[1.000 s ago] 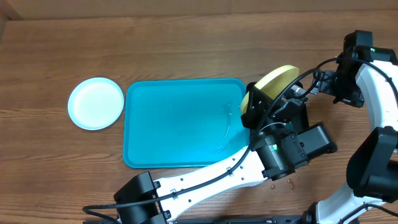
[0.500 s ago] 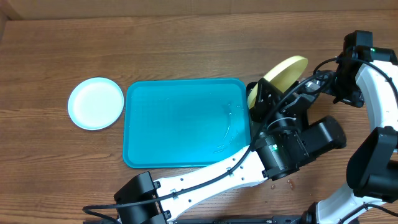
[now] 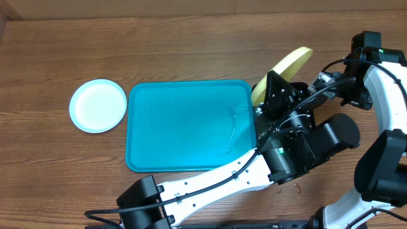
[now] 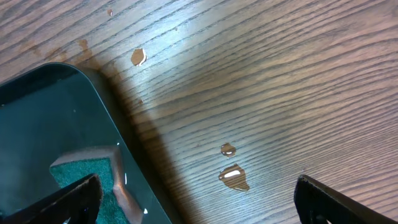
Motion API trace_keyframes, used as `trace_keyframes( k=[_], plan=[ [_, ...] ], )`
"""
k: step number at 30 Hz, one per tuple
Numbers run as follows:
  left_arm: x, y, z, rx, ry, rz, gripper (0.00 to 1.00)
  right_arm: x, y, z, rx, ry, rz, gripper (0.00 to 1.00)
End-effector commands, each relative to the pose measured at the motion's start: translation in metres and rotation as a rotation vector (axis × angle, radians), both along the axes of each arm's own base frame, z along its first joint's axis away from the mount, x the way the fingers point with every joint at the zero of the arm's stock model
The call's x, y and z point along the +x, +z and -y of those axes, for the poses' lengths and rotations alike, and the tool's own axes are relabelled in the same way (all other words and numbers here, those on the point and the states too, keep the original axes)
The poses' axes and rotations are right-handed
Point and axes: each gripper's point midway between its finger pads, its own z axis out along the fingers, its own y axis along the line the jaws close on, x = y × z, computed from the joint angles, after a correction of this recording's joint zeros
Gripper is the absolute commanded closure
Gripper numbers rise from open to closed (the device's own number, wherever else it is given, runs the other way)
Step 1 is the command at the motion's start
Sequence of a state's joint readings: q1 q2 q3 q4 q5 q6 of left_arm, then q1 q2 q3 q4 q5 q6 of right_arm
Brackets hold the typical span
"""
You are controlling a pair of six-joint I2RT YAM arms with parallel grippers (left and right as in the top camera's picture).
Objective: Clean dirty plates on tray and stack at the side
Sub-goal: 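Tilt yellow plate over black tray with left gripper to drain water, then carry yellow plate leftward over teal tray to the plate stack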
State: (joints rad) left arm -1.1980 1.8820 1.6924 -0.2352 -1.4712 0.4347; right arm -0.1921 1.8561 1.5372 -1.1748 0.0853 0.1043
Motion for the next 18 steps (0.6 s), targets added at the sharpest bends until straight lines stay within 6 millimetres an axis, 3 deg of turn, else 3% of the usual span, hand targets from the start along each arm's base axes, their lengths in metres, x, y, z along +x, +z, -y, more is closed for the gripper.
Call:
trace_keyframes(
  k=[1, 6, 18],
  plan=[
    [-0.0026, 0.0079, 0.0005, 0.007, 0.018, 0.012, 0.96, 0.003, 0.0087, 0.0034, -0.008, -0.009, 0.028, 0.0],
    [-0.0023, 0.0079, 0.0002, 0.004, 0.019, 0.013, 0.96, 0.003, 0.0087, 0.0034, -0.008, -0.009, 0.028, 0.0],
    [0.0024, 0.0032, -0.0045, -0.183, 0.033, 0.062, 0.96, 0.003, 0.0087, 0.0034, -0.008, -0.009, 0.028, 0.0]
  ],
)
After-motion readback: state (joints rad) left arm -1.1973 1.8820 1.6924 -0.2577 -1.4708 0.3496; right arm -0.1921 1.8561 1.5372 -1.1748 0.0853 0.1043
